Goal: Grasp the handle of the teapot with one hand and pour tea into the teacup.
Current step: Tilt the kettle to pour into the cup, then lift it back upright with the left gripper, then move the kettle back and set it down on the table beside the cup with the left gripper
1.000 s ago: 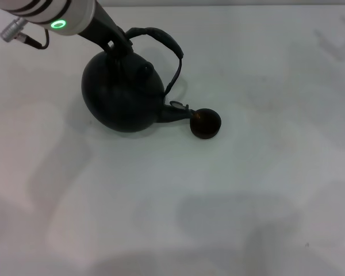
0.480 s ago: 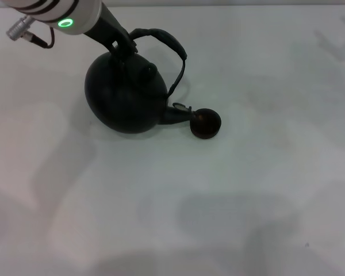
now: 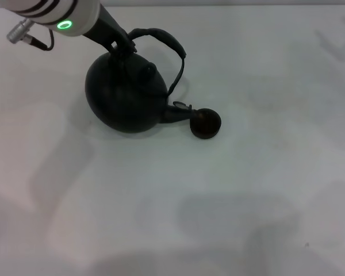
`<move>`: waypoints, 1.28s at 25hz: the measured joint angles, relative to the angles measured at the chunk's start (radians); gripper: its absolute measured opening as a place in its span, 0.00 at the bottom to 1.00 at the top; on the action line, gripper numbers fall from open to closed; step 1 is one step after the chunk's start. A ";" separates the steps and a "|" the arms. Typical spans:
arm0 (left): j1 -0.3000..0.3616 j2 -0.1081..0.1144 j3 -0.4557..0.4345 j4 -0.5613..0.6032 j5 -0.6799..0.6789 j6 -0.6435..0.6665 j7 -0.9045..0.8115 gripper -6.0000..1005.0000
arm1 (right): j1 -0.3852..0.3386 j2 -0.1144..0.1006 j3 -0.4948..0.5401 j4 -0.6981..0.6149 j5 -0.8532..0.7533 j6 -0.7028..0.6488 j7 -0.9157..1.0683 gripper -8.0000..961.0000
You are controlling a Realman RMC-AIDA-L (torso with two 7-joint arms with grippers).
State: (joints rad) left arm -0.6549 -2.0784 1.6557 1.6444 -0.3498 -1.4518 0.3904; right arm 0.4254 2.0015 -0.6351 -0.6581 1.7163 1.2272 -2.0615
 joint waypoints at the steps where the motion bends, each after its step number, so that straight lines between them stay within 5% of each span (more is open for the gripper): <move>1: 0.009 0.000 -0.003 0.002 -0.002 0.013 0.000 0.15 | 0.000 0.000 0.000 0.000 0.000 0.000 0.000 0.91; 9: 0.093 0.002 -0.063 0.034 -0.076 0.123 0.013 0.15 | -0.003 -0.003 0.000 0.000 0.000 -0.012 0.002 0.91; 16: 0.209 0.003 -0.180 0.076 -0.334 0.213 0.160 0.15 | -0.007 -0.005 0.000 -0.001 0.000 -0.019 0.011 0.91; 22: 0.388 0.003 -0.281 0.073 -0.645 0.310 0.427 0.15 | -0.010 -0.005 0.000 -0.001 0.000 -0.023 0.011 0.91; 27: 0.524 0.002 -0.334 -0.031 -0.951 0.380 0.749 0.15 | -0.010 -0.006 -0.001 -0.001 -0.014 -0.023 0.023 0.91; 32: 0.571 0.002 -0.438 -0.252 -1.246 0.368 1.019 0.15 | -0.021 -0.003 -0.009 -0.010 -0.029 -0.013 0.048 0.91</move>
State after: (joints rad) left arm -0.0836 -2.0767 1.2179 1.3926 -1.5958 -1.0835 1.4097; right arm 0.4048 1.9984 -0.6442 -0.6683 1.6877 1.2145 -2.0139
